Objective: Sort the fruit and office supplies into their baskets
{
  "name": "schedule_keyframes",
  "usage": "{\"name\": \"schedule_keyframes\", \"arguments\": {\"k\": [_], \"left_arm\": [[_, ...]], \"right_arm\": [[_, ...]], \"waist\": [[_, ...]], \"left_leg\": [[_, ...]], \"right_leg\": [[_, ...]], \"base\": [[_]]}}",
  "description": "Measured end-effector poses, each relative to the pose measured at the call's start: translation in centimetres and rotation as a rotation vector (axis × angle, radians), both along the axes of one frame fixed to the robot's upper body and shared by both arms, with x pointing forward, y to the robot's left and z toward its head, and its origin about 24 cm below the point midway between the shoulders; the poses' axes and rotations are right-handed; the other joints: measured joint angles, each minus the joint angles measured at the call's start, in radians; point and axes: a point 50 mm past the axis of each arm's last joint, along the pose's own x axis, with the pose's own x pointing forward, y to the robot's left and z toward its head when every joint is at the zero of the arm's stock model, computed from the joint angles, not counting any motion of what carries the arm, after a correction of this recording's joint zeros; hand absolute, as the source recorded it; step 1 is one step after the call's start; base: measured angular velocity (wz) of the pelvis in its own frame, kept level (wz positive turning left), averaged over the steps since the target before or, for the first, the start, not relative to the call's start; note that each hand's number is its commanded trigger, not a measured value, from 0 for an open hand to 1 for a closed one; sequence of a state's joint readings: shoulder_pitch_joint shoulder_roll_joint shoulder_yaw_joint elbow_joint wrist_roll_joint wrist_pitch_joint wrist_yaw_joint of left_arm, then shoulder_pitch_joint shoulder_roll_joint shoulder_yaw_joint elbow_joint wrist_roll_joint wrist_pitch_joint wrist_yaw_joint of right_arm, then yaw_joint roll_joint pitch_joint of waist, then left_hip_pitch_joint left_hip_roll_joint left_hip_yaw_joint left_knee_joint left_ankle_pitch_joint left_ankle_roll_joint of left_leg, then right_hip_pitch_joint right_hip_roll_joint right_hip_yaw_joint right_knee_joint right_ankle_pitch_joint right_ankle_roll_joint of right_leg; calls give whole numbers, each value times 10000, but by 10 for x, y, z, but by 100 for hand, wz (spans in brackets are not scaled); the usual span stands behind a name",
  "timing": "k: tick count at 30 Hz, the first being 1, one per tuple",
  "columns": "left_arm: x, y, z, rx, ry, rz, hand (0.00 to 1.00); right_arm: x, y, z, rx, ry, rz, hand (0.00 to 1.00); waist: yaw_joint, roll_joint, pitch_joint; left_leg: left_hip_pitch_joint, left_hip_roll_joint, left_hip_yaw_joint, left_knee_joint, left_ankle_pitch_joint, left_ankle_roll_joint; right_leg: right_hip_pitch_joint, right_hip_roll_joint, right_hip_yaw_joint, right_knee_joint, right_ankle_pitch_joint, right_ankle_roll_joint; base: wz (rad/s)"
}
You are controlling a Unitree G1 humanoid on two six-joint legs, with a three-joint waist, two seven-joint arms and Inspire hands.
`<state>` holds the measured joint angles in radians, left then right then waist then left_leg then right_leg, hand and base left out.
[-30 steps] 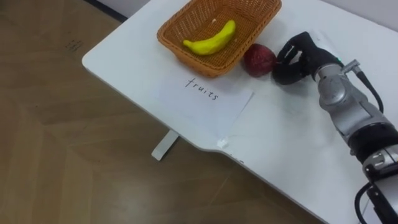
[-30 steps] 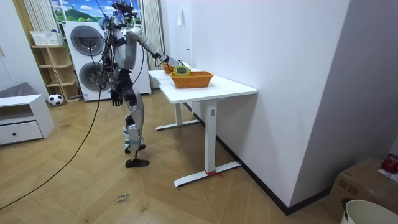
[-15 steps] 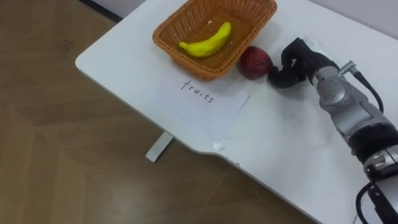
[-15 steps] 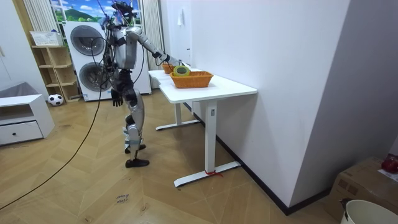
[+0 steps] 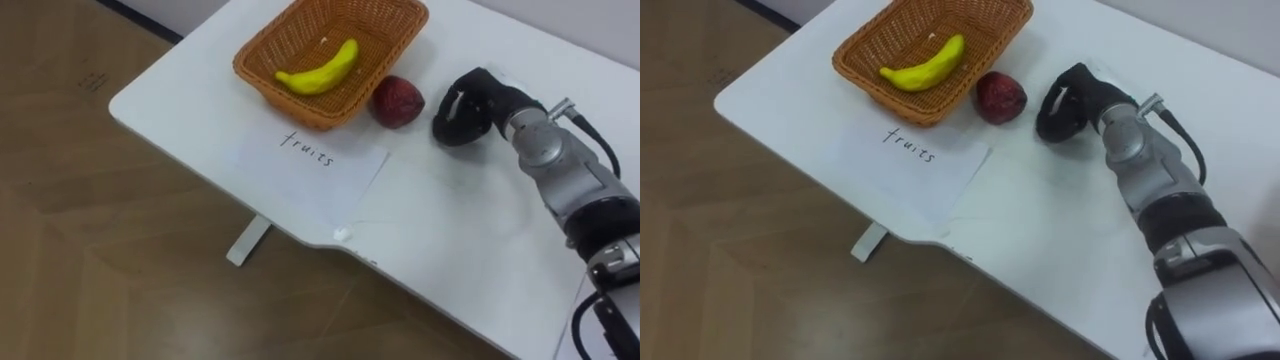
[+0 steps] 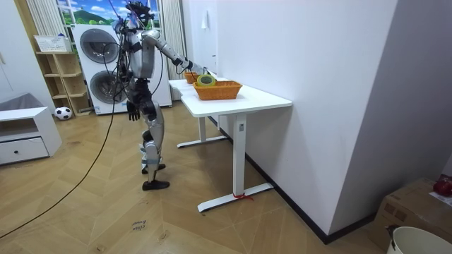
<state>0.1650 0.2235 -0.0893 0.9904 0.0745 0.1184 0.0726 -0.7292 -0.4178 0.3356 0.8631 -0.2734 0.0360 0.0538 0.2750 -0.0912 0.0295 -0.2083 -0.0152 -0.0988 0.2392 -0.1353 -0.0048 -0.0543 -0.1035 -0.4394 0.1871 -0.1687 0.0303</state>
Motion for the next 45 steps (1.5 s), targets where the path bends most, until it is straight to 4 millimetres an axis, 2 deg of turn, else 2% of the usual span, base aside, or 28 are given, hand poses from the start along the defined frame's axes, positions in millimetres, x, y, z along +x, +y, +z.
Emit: {"name": "schedule_keyframes", "arguments": {"k": [3, 5, 8, 15, 27, 34, 42, 45], "left_arm": [[-3, 2, 0, 110, -31, 112, 0], [-3, 2, 0, 117, -80, 117, 0], [-2, 2, 1, 115, -150, 118, 0], [-8, 2, 0, 206, -96, 181, 0], [-22, 0, 1, 173, -94, 222, 0], [-26, -2, 1, 145, 9, 258, 0], [-31, -2, 0, 157, 293, 344, 0], [-29, -2, 0, 146, 292, 342, 0]], "right_arm": [[-2, 3, 1, 188, -74, 240, 0], [-4, 6, 1, 222, -131, 403, 0], [-5, 8, 1, 236, -145, 511, 0], [-5, 8, 4, 109, -290, 584, 0], [-11, 25, 17, 281, -1056, 1367, 0], [-12, 32, 21, 1366, -1138, 1588, 0], [-12, 39, 19, 2292, -1042, 1614, 0], [-12, 43, 17, 2854, -943, 1622, 0]], "waist": [[-87, 49, -35], [-224, 114, -103], [-284, 163, -137], [-288, 158, -141], [-334, 185, -140], [-312, 368, -227], [-211, 403, -204], [-136, 447, -145]], "left_leg": [[68, 17, 103, -18, 0, 0], [114, 21, 135, -32, 0, 0], [163, 32, 223, -33, 0, 0], [279, 49, 338, -79, -3, 5], [608, 57, 390, -186, -3, 5], [728, 50, 388, -261, 0, 10], [733, 34, 305, -262, 1, 11], [726, 32, 294, -284, 1, 11]], "right_leg": [[23, -4, 24, -1, 0, 0], [38, -4, 66, 1, 0, 0], [31, 1, 222, 2, 1, -1], [64, -1, 299, 21, 15, -13], [341, -1, 436, -17, 14, -11], [426, 10, 542, -6, 13, -10], [460, 5, 514, -2, 10, -4], [457, 5, 453, -5, 7, 1]], "base": [[-10], [-6], [-11], [-5], [-1], [0], [3], [0]]}}
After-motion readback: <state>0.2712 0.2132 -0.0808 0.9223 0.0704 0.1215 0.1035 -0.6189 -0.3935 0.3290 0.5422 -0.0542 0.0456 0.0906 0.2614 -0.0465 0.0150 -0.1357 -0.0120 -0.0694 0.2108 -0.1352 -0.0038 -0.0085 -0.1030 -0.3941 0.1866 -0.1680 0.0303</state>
